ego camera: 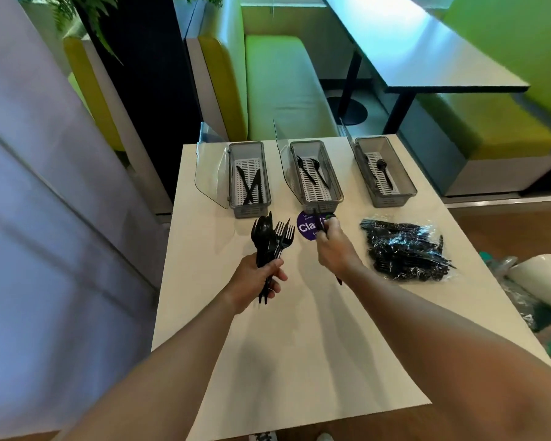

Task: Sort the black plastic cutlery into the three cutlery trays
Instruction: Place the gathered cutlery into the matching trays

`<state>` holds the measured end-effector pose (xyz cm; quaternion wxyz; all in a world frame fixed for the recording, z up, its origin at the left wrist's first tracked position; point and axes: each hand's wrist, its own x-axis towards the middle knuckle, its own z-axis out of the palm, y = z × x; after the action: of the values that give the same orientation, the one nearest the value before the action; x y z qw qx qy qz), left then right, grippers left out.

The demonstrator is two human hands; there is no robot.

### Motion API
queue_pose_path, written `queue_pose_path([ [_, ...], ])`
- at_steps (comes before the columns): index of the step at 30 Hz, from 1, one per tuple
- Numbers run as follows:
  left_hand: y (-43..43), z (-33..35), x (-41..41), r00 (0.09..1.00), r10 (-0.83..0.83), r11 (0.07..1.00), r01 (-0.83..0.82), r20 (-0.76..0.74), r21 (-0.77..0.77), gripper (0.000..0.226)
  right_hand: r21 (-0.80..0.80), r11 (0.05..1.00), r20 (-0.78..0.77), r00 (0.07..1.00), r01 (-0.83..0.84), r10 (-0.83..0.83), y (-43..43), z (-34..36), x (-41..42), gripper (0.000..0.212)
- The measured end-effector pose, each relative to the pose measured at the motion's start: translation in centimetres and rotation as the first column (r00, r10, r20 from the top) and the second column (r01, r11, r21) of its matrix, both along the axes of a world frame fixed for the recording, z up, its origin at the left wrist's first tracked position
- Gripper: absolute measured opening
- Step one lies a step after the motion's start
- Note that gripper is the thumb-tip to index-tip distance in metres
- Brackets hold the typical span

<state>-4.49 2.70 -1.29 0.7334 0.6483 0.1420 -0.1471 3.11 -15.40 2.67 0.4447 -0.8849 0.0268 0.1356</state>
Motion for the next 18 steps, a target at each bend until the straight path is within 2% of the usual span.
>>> queue_pose_path([
  [2,0.0,0.8,0.9,1.0,-0.017,1.0,0.017,0.022,0.004,0.011,0.227,0.972,-0.069,0.996,0.063,-0.048,0.9,1.9,1.1,0.01],
  [3,0.0,1.1,1.3,0.999,-0.022,1.0,0.022,0.033,0.003,0.011,0.286,0.955,-0.06,0.996,0.074,-0.06,1.3,2.6,1.7,0.013],
  [6,0.2,2.5,3.0,0.997,-0.035,0.999,0.035,0.069,0.002,0.011,0.338,0.939,0.046,0.996,0.062,-0.083,2.0,4.3,3.5,0.016],
  [13,0.0,4.9,6.1,0.992,0.013,1.0,-0.013,0.122,-0.006,0.018,0.444,0.891,0.081,0.985,0.098,-0.149,2.4,5.7,7.1,0.016],
  [15,-0.4,5.2,7.1,0.991,0.016,1.0,-0.019,0.135,0.019,0.02,0.46,0.883,0.087,0.986,0.089,-0.144,2.5,5.7,8.3,0.019],
  [18,-0.9,5.6,8.4,0.99,0.036,0.998,-0.044,0.139,0.054,0.019,0.449,0.893,0.146,0.988,-0.014,-0.057,2.5,6.2,10.0,0.026],
])
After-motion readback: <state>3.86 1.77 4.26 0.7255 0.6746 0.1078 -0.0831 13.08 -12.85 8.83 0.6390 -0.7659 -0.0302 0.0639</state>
